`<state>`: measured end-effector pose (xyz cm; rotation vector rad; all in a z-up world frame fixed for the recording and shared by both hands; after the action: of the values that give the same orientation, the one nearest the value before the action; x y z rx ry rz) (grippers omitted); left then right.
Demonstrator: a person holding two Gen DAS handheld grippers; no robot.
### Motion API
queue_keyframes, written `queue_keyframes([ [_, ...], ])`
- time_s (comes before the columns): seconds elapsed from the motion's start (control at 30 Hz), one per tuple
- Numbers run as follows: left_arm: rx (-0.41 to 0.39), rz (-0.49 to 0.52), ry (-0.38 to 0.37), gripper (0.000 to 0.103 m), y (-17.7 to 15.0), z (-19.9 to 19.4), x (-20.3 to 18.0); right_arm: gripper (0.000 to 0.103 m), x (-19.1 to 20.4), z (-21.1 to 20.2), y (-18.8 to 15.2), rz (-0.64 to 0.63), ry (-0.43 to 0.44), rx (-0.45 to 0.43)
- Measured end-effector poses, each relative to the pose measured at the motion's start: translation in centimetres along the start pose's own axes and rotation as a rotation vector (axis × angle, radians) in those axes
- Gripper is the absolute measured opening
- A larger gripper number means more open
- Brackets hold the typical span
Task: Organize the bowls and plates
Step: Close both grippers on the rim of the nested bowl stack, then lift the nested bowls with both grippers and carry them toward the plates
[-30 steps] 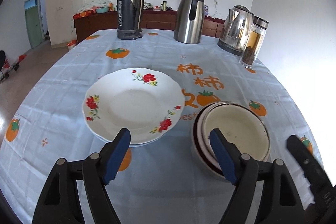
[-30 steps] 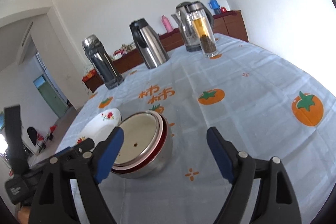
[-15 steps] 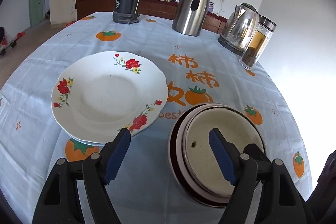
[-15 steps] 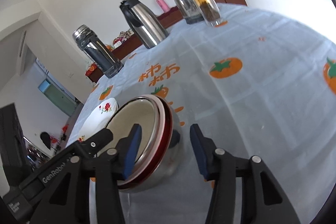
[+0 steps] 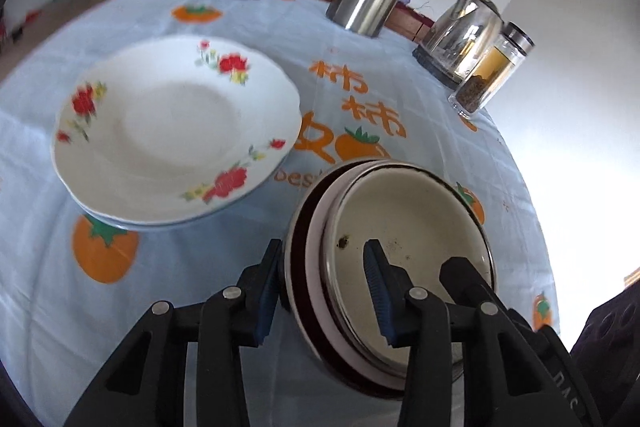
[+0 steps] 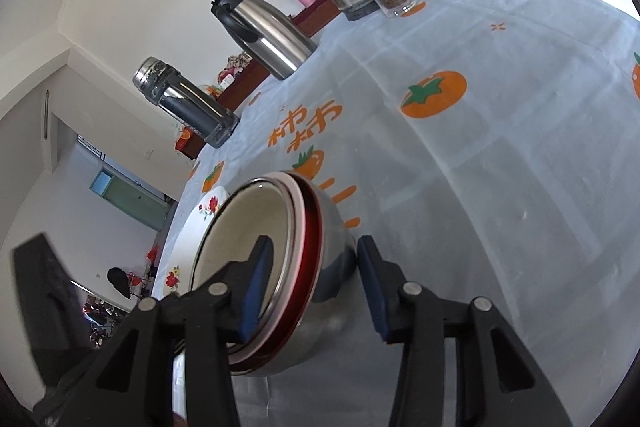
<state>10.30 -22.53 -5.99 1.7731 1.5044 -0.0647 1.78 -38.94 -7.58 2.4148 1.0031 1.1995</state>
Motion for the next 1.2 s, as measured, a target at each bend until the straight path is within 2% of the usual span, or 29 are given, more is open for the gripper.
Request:
queue_keyframes([
  [0.07, 0.026, -0.004, 0.003, 0.043, -0.1, 0.8, 0.1, 0.050, -0.3, 0.8, 0.0, 0.030, 0.021, 0.038],
  [0.2, -0.008, 0.021, 0.015, 0.040, -0.4, 0.9, -0.3, 0.049, -1.1, 1.8, -0.2, 0.095, 0.064, 0.081],
  [0.4, -0.024, 0.039, -0.004, 0.033, -0.3, -0.1, -0.4, 0.041, -0.9, 1.0, -0.7, 0.057, 0.000, 0.053],
  [0.6, -0.036, 0.101, 0.003, 0.031, -0.8, -1.3, -1.3, 0.034, -1.0, 0.3, -1.8, 0.056, -0.054, 0.069],
  [0.83, -0.021, 0.115, -0.008, 0.031, -2.1, -2.3, -1.6, 0.034, -0.9, -1.6, -2.8, 0.049, -0.129, 0.088],
  [1.2, -0.016, 0.114, -0.016, 0.031, -3.6, -4.7, -1.3, 0.033, 0.1, -3.7, -4.2, 0.030, -0.159, 0.110],
])
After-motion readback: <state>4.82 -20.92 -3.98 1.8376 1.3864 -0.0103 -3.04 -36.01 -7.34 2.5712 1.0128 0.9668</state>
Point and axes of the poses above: each gripper's, at about its wrist camera, not at the fingertips, and z roughly the way its jaws point, x to its left, y to its top, the point moved 1 cm from there along z, roughly the way its jaws point, and after that the axes turned 10 degrees about -y, right-handed, at the moved point
